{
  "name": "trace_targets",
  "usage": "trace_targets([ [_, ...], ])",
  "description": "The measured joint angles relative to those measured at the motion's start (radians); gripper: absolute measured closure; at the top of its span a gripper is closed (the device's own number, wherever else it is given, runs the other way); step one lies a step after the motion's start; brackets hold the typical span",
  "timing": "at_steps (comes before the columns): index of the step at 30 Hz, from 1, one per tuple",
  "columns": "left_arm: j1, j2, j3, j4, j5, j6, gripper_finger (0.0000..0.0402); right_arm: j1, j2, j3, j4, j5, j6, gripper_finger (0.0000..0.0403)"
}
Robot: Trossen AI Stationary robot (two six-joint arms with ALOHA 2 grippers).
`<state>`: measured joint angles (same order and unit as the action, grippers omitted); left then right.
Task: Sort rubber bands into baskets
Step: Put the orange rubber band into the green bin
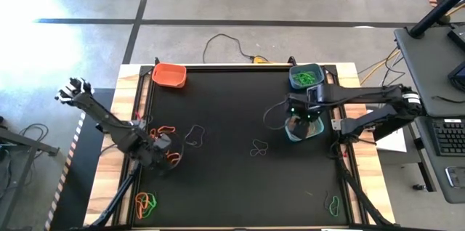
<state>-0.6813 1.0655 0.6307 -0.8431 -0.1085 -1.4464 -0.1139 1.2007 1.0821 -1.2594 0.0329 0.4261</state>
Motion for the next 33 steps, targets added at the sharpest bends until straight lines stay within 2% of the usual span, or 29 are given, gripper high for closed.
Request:
trace_targets([
  [7,0.121,0.095,-0.056,0.039,0.014,0.045,0.0228,0.0,0.0,0.188,0.008,0.063,0.045,0.0248],
  [12,0.178,0.151,-0.069,0.138,0.014,0.129,0.0249,0.0,0.0,0.281,0.035,0.076,0.044,0.0267],
  [22,0.202,0.282,-0.066,0.16,-0.017,0.222,0.0261,0.0,0.0,0.3,0.107,0.1,0.045,0.0294],
  [26,0.202,0.308,-0.059,0.168,-0.009,0.231,0.0301,0.0,0.016,0.295,0.144,0.099,0.045,0.0303],
  [31,0.202,0.321,-0.046,0.195,-0.018,0.231,0.0386,0.008,0.059,0.295,0.222,0.098,0.028,0.0315],
  [33,0.203,0.321,-0.046,0.202,-0.021,0.231,0.0394,0.019,0.08,0.295,0.266,0.094,0.015,0.032],
])
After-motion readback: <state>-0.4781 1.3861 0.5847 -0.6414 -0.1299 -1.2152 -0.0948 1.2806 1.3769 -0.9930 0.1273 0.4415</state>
